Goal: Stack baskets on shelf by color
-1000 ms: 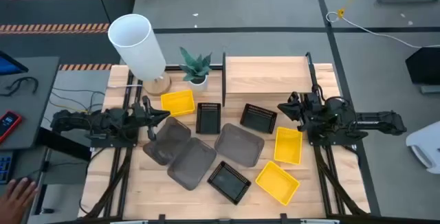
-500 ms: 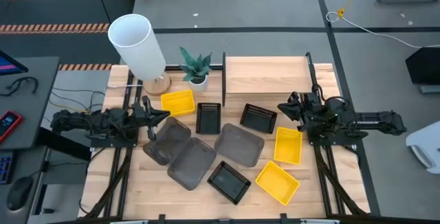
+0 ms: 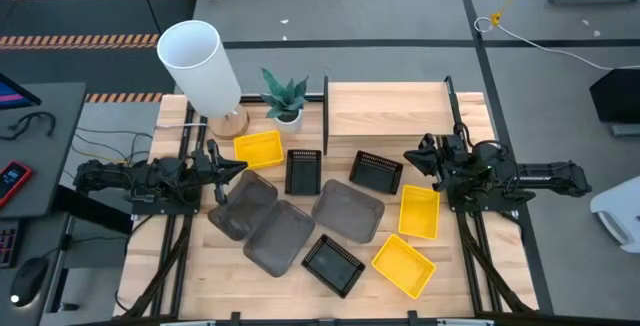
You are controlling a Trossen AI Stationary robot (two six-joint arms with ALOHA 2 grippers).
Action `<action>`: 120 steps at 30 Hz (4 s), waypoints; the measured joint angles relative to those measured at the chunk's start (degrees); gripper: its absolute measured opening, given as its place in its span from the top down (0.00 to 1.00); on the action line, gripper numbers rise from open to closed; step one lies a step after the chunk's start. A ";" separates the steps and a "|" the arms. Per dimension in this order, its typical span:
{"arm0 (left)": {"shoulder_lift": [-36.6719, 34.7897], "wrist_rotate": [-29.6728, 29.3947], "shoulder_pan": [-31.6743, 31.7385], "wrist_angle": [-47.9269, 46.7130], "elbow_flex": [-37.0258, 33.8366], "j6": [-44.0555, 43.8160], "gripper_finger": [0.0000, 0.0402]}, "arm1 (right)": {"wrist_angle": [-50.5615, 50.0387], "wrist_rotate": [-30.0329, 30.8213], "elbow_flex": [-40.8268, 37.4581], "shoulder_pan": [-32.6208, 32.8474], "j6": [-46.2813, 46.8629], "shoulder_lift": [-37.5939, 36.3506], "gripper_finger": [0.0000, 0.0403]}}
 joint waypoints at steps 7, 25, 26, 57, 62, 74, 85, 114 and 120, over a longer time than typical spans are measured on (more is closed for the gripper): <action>-0.02 -0.02 0.00 0.00 0.02 0.00 0.92 | 0.01 0.00 0.00 0.02 0.00 0.00 0.91; -0.01 0.00 -0.01 0.00 0.02 -0.01 0.91 | -0.01 -0.01 0.00 0.00 0.00 0.01 0.91; -0.01 0.00 -0.01 0.00 0.02 -0.01 0.91 | 0.01 -0.02 -0.02 0.00 0.00 0.00 0.91; -0.02 -0.02 0.00 0.00 0.00 0.00 0.93 | 14.70 23.34 0.00 -0.05 4.47 0.00 0.91; -0.02 0.00 -0.01 0.00 0.02 0.00 0.92 | 16.21 25.68 0.03 -0.05 10.94 0.00 0.91; 0.00 -0.01 0.00 0.00 0.02 0.00 0.93 | 15.87 -0.67 0.02 -0.04 24.15 0.00 0.91; 0.00 -0.31 0.00 0.44 0.02 -0.72 0.91 | -18.27 -12.21 10.89 3.25 26.46 5.26 0.97; 0.00 0.87 0.00 0.48 0.02 -62.20 0.92 | -65.50 -7.10 42.29 20.66 25.45 52.28 0.98; -0.01 0.88 0.00 0.49 0.02 -64.52 0.93 | -71.16 -7.93 49.75 22.91 19.17 60.58 0.92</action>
